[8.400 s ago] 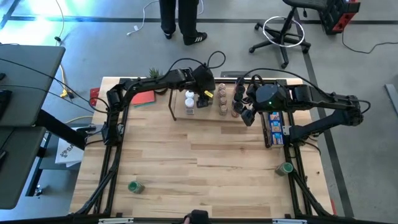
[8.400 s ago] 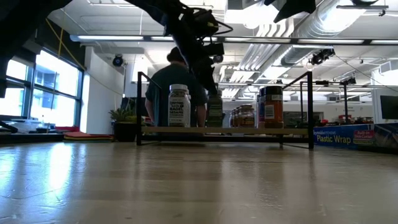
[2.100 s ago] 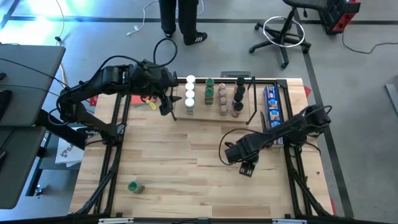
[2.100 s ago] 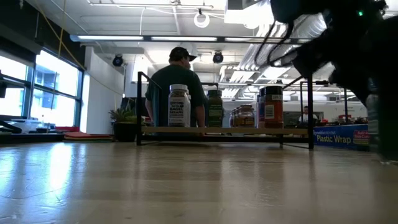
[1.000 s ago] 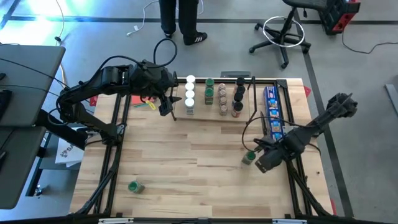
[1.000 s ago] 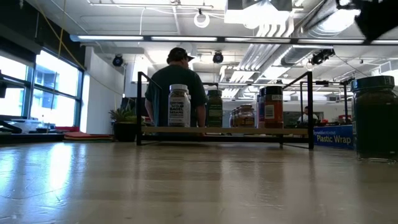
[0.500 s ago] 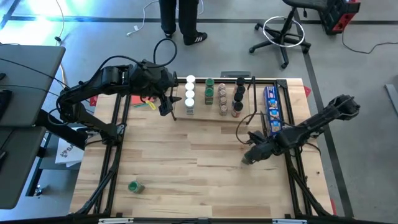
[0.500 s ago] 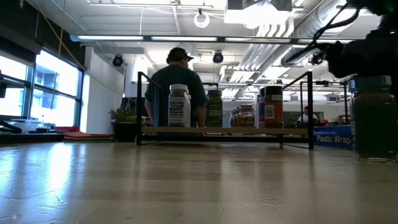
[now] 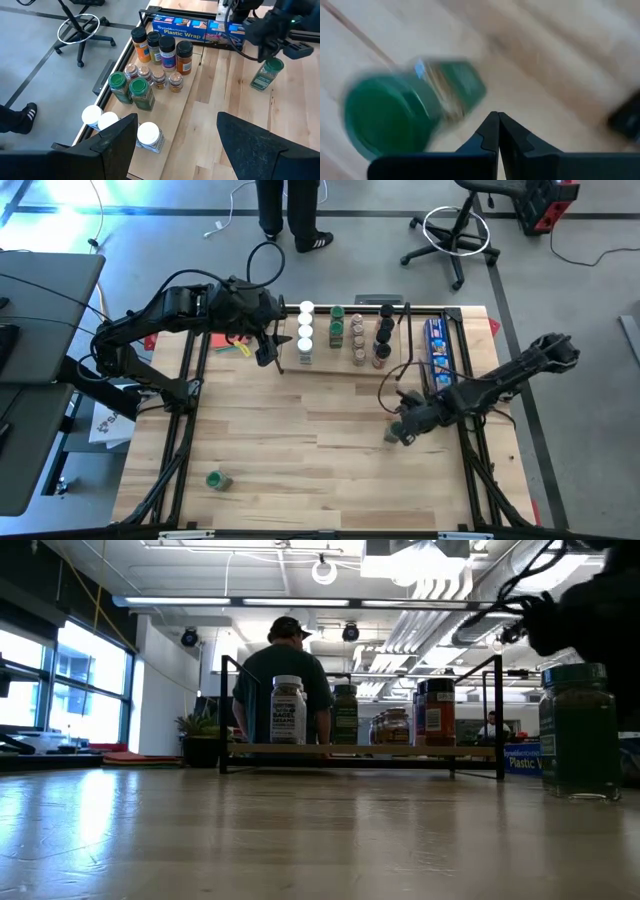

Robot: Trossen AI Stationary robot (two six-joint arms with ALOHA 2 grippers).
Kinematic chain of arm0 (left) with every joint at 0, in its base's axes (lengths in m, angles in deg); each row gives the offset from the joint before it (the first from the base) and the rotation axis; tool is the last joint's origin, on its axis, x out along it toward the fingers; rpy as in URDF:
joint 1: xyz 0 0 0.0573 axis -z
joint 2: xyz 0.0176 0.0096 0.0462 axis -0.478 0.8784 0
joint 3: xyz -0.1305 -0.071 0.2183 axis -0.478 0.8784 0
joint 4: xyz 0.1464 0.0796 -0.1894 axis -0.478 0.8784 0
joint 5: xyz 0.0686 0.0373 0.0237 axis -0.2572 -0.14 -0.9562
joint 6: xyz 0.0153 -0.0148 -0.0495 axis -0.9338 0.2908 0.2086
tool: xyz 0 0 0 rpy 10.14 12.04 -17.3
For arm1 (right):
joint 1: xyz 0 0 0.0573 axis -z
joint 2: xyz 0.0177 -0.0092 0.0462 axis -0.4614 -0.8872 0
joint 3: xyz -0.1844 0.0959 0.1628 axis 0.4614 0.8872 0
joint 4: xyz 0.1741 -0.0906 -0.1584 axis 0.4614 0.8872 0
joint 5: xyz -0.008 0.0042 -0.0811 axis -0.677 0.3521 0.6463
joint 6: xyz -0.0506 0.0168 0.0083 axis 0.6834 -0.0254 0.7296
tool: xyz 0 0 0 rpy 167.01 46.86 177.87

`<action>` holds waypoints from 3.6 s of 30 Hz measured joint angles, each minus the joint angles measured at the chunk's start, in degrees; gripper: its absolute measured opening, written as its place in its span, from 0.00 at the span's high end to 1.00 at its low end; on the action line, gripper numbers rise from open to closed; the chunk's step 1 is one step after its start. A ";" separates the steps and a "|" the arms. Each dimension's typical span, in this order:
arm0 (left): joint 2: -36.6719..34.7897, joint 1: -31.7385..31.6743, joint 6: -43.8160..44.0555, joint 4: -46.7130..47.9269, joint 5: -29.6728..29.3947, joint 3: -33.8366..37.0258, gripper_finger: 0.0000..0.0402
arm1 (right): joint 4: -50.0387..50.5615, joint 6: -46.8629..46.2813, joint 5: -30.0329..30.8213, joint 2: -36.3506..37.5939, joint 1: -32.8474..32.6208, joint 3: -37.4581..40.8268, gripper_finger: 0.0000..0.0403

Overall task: Shelf spices
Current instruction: Put the green seasoning bottle on the shelf, aligned with the other green bottle

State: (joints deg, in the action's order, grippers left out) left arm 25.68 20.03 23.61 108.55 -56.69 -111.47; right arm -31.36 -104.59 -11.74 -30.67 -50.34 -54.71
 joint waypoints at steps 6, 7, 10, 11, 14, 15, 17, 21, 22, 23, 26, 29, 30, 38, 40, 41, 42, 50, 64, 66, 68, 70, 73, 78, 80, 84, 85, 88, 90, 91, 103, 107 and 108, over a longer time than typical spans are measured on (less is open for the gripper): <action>0.00 0.01 0.08 0.00 -0.31 0.00 0.33 | -6.54 -14.20 1.62 0.00 -6.36 4.05 1.00; 0.00 -0.01 0.04 0.00 -0.39 0.00 0.33 | -7.83 -14.98 3.40 0.00 -6.68 4.72 1.00; 0.00 -0.01 0.04 -0.02 -0.39 0.00 0.33 | -12.94 -15.16 7.46 0.00 -6.05 7.01 1.00; 0.00 -0.01 0.04 -0.03 -0.41 0.00 0.33 | -14.63 -14.65 8.46 0.00 -5.40 7.73 1.00; 0.00 0.01 0.00 -0.08 -0.39 0.00 0.33 | -20.41 -12.11 10.83 0.00 -2.82 10.06 1.00; 0.00 0.00 -0.01 -0.10 -0.40 0.00 0.33 | -22.72 -10.46 11.39 0.00 -1.68 10.64 1.00; 0.01 -0.01 -0.05 -0.27 -0.42 0.00 0.33 | -27.52 -5.08 11.78 -0.03 1.01 11.18 1.00; 0.02 -0.01 -0.09 -1.37 -0.22 0.00 0.33 | -36.44 6.67 9.23 -0.31 7.22 11.17 1.00; 0.02 -0.01 -0.09 -1.97 0.02 0.00 0.33 | -37.50 9.08 8.23 -0.31 8.64 10.88 1.00; 0.02 0.01 -0.09 -2.73 0.03 0.00 0.33 | -37.14 11.14 7.36 -0.31 9.74 10.06 1.00; 0.02 -0.01 -0.07 -4.71 0.69 0.00 0.33 | -30.41 15.33 5.08 0.28 11.72 6.11 1.00; 0.02 0.08 0.03 -5.61 1.90 0.00 0.33 | -18.29 17.18 4.58 1.63 11.94 1.10 1.00; 0.02 0.22 0.07 -5.93 2.39 0.00 0.33 | -14.17 17.26 3.86 2.18 11.79 -0.21 1.00; 0.02 1.37 0.00 -6.10 2.60 0.00 0.33 | 2.56 3.06 0.40 7.77 4.90 2.00 1.00; 0.02 1.61 -0.02 -6.10 2.60 0.00 0.33 | 1.72 -1.88 -1.47 8.76 2.14 4.03 1.00; 0.02 1.62 -0.02 -6.10 2.60 0.00 0.33 | 0.85 -4.06 -2.24 9.07 0.86 4.92 1.00; 0.02 1.63 -0.02 -6.09 2.61 0.00 0.33 | -0.48 -6.04 -2.90 9.27 -0.34 5.86 1.00; 0.02 1.63 -0.04 -6.10 2.63 0.00 0.33 | -15.35 -11.23 -2.29 5.37 -4.94 11.50 1.00; 0.02 2.10 0.52 -8.00 5.86 0.00 0.33 | -39.45 -1.33 -0.87 -10.04 3.47 12.16 1.00; 0.11 2.68 0.52 -8.44 6.01 0.00 0.33 | -41.22 0.64 -1.28 -11.78 5.14 11.73 1.00; 0.37 3.28 0.52 -9.50 6.11 0.00 0.33 | -41.37 3.43 -1.30 -13.60 6.85 10.11 1.00; 0.81 3.80 0.52 -10.01 6.91 0.00 0.33 | -41.55 6.63 -1.31 -15.52 8.45 8.01 1.00; 1.64 4.38 1.02 -11.30 7.36 0.00 0.33 | -41.59 11.26 -1.37 -18.49 10.32 4.24 1.00; 3.75 4.91 3.88 -11.67 7.37 0.00 0.33 | -34.79 16.53 -5.46 -20.76 12.30 -0.90 1.00; 4.98 4.88 6.87 -11.62 7.33 0.00 0.33 | -26.84 15.86 -5.34 -19.42 12.38 -2.82 1.00; 8.21 4.88 15.32 -11.45 7.33 0.00 0.33 | -12.23 13.99 -4.12 -13.29 12.31 -6.82 1.00; 9.21 4.88 16.96 -11.43 7.32 0.00 0.33 | -8.50 13.42 -3.85 -11.19 12.17 -8.00 1.00; 12.71 4.88 20.25 -11.34 8.60 0.00 0.33 | 1.09 11.51 -2.20 -4.93 11.11 -11.59 1.00; 15.00 4.88 22.43 -11.35 10.90 0.00 0.33 | 6.11 10.54 0.38 -0.93 10.07 -14.16 1.00; 15.98 5.13 24.96 -11.32 10.79 0.00 0.33 | 7.98 10.34 1.90 0.95 9.45 -15.37 1.00; 18.81 18.06 43.26 -9.24 -6.27 -0.02 0.44 | 12.76 11.52 17.92 14.01 4.58 -17.41 1.00; 22.02 21.83 48.10 -10.15 -3.33 -0.02 0.44 | 12.79 14.90 15.56 14.09 2.90 -15.92 1.00; 22.94 22.44 49.63 -11.54 -1.96 0.00 0.44 | 12.73 16.19 14.72 13.94 2.54 -15.64 1.00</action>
State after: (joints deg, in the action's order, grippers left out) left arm 48.62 42.47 73.24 97.01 -58.65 -111.47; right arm -18.64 -88.39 2.98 -16.73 -47.80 -70.36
